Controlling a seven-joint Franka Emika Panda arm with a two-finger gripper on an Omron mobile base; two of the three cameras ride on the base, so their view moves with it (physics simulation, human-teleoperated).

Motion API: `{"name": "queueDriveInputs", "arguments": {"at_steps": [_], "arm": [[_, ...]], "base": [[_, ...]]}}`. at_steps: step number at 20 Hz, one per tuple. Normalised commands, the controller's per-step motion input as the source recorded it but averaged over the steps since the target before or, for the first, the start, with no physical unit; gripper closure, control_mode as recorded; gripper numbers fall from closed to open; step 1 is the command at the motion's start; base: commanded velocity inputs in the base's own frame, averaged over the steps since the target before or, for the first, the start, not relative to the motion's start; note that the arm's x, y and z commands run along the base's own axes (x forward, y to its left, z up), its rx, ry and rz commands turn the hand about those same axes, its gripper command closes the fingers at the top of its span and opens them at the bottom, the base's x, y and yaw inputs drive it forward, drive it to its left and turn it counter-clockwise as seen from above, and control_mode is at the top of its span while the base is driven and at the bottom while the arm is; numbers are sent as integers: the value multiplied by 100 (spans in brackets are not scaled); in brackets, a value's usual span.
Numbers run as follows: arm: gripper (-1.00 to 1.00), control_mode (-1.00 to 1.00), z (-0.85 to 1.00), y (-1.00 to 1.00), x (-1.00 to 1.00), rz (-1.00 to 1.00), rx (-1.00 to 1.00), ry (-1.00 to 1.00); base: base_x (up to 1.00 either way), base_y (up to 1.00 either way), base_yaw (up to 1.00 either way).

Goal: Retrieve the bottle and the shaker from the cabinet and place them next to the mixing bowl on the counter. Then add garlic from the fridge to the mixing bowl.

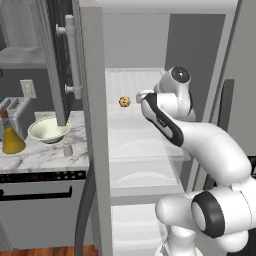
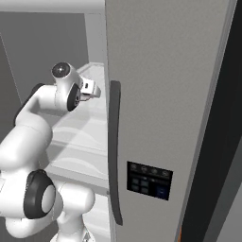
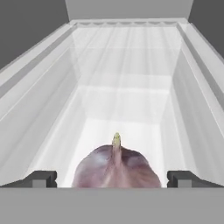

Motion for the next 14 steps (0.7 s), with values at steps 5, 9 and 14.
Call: {"name": "queueDriveInputs", "arguments": {"at_steps": [5, 9, 14], "arm": [[-100, -100, -23, 0, 3, 0, 0, 3], [-100, -100, -24, 0, 12, 0, 0, 0], [-100, -100, -6, 0, 26, 0, 0, 0]], "base": [[0, 0, 0], [0, 0, 0], [0, 0, 0]]}}
